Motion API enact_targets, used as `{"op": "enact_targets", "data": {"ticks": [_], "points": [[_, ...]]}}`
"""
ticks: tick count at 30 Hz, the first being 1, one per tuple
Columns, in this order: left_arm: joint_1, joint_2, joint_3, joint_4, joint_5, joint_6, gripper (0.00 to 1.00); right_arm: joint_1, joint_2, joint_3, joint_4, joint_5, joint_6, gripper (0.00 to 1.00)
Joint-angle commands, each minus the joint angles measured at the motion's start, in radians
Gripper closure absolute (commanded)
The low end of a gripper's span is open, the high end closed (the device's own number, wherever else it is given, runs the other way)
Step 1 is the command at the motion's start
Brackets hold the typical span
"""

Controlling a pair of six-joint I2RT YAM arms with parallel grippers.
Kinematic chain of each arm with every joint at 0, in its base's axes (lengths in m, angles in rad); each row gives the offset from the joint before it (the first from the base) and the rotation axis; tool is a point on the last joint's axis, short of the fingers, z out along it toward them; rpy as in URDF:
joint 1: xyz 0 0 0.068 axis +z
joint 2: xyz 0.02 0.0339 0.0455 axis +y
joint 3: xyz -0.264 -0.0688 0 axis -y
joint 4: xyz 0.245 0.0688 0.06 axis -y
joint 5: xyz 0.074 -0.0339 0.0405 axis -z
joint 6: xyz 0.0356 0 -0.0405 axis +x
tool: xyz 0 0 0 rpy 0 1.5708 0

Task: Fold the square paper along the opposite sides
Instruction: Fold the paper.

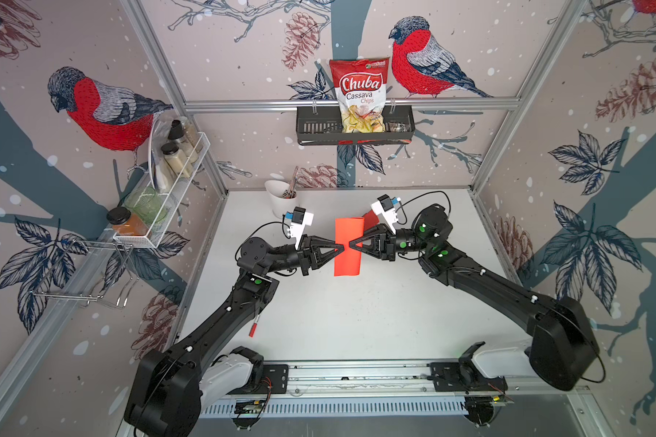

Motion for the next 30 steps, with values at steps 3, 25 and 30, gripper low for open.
{"op": "enact_targets", "data": {"ticks": [3,25,30], "points": [[-0.009,0.007,0.017,-0.012,0.007,0.034,0.87,0.010,0.004,0.013,-0.011,0.014,-0.021,0.78],[-0.015,-0.011,0.019,0.045,0.005,0.010,1.00,-0.043,-0.021,-0.069,0.422,0.076,0.256,0.26],[-0.021,0.001,0.023,0.063,0.005,-0.002,1.00,-0.030,0.017,-0.036,0.516,0.087,0.311,0.14]]}}
